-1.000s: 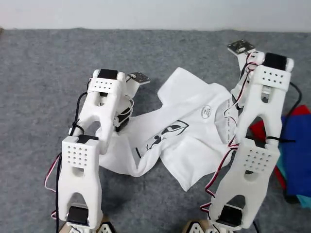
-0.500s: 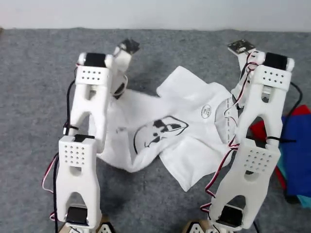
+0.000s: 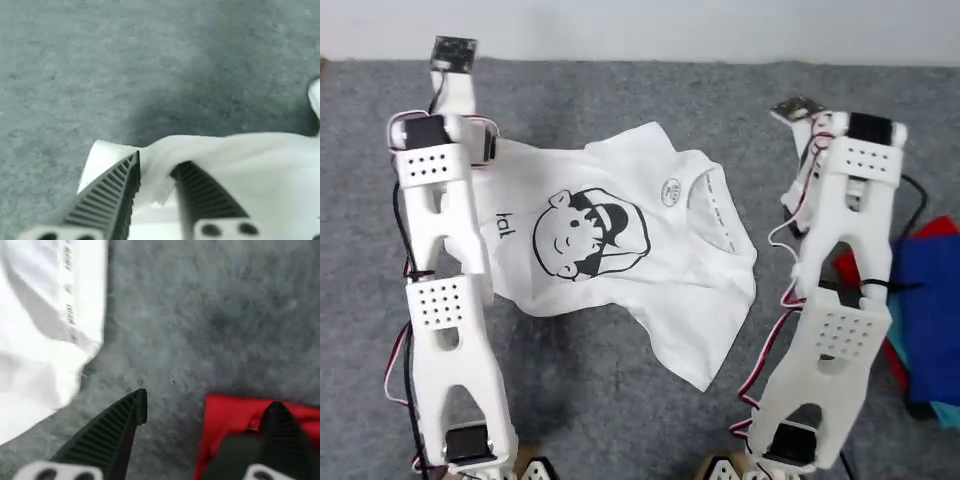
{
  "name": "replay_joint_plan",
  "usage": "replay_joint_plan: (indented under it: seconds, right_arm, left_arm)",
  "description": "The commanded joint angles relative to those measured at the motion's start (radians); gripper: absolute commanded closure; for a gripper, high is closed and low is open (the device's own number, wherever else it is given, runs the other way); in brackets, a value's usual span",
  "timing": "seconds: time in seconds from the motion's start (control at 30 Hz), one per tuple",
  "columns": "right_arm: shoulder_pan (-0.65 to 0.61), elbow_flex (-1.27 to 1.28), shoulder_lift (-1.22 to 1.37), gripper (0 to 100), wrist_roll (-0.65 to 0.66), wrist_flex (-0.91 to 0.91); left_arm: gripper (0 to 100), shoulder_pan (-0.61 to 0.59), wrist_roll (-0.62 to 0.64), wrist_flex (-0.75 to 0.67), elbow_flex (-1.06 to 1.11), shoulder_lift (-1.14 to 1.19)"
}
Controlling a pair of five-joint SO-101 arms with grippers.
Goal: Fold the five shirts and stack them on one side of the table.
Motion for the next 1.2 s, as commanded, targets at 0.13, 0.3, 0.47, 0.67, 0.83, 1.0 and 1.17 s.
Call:
replay_joint_plan:
  seconds: [0.13, 0.3, 0.47, 0.67, 0.83, 1.0, 1.17]
  right_arm:
    - [-0.150, -0.005, -0.085, 63.4, 0.008, 0.045]
    - [-0.209, 0.100, -0.068, 63.4, 0.012, 0.041]
    - [-0.205, 0.149, -0.013, 63.4, 0.006, 0.041]
    - [-0.208, 0.147, 0.038, 71.2, 0.005, 0.041]
    - [-0.320, 0.147, -0.005, 82.4, 0.003, 0.041]
    - [-0.429, 0.147, -0.012, 69.2, 0.005, 0.039]
    - [-0.469, 0.114, -0.018, 48.1, 0.008, 0.039]
  left_arm:
    - [86, 0.014, -0.077, 0.094, -0.082, -0.015]
    - [90, -0.031, -0.114, 0.226, -0.272, -0.015]
    - [96, -0.147, -0.117, 0.239, -0.294, -0.080]
    - [96, -0.233, -0.118, 0.239, -0.242, -0.138]
    - [95, -0.236, -0.118, 0.239, -0.239, -0.135]
    - [83, -0.192, -0.153, 0.239, -0.062, -0.110]
    - [74, -0.161, -0.161, 0.239, 0.087, -0.110]
